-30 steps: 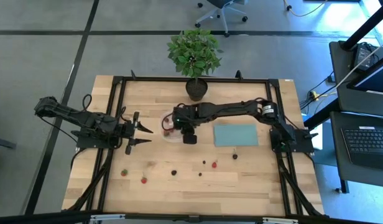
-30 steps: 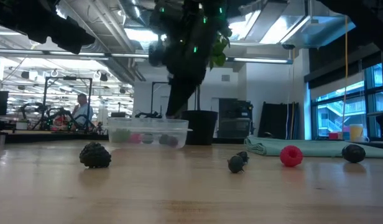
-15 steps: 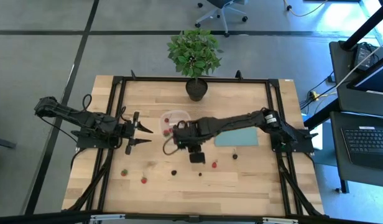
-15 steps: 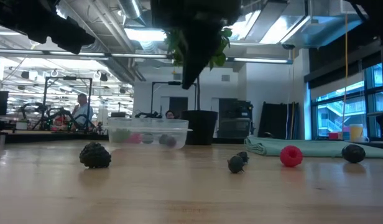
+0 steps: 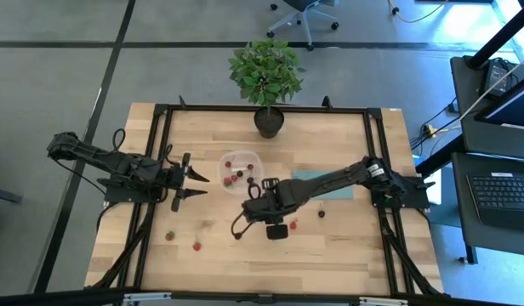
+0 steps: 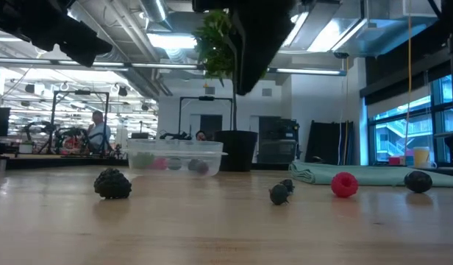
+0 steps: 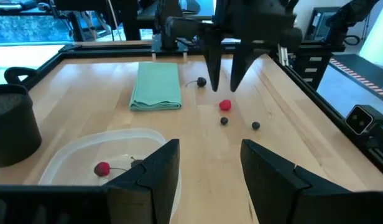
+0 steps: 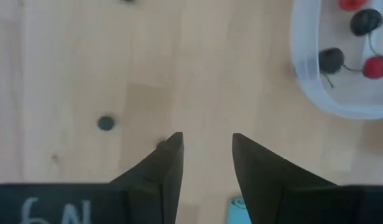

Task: Pick and placing Produce into tupperware
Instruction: Put the top blueberry into the container

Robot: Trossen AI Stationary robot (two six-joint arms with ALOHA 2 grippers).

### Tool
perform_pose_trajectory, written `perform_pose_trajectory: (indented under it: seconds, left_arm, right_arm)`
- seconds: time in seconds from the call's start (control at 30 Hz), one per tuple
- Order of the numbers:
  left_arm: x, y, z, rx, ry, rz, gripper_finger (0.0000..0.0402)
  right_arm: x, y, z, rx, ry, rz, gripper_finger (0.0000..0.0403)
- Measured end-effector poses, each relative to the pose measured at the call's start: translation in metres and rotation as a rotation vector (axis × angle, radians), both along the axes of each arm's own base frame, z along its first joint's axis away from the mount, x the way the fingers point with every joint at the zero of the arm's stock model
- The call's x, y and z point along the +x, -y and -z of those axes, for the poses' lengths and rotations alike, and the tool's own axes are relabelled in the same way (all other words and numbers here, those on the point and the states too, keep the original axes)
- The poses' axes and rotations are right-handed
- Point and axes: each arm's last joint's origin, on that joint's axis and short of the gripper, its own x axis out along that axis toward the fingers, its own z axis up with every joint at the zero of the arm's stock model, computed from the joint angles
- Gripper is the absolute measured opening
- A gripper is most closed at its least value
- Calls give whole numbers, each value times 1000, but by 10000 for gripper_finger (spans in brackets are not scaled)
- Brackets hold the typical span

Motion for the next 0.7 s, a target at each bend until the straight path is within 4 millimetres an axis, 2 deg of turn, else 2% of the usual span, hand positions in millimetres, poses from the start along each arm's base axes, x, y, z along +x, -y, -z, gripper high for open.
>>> perform_pose_trajectory:
  seconds: [0.17,0.47,0.53,0.7]
  left_arm:
    - [0,0,0,-42,-3,-7,165]
    - [0,0,0,-51,-4,-10,165]
    - [0,0,0,-51,-4,-10,165]
    - [0,0,0,-57,-4,-10,165]
  right_arm:
    - [-16,2,15,-12,2,35,140]
    - [-63,13,28,51,181,47,140]
    - [-71,15,38,59,204,44,140]
    - [-78,14,62,89,302,25,140]
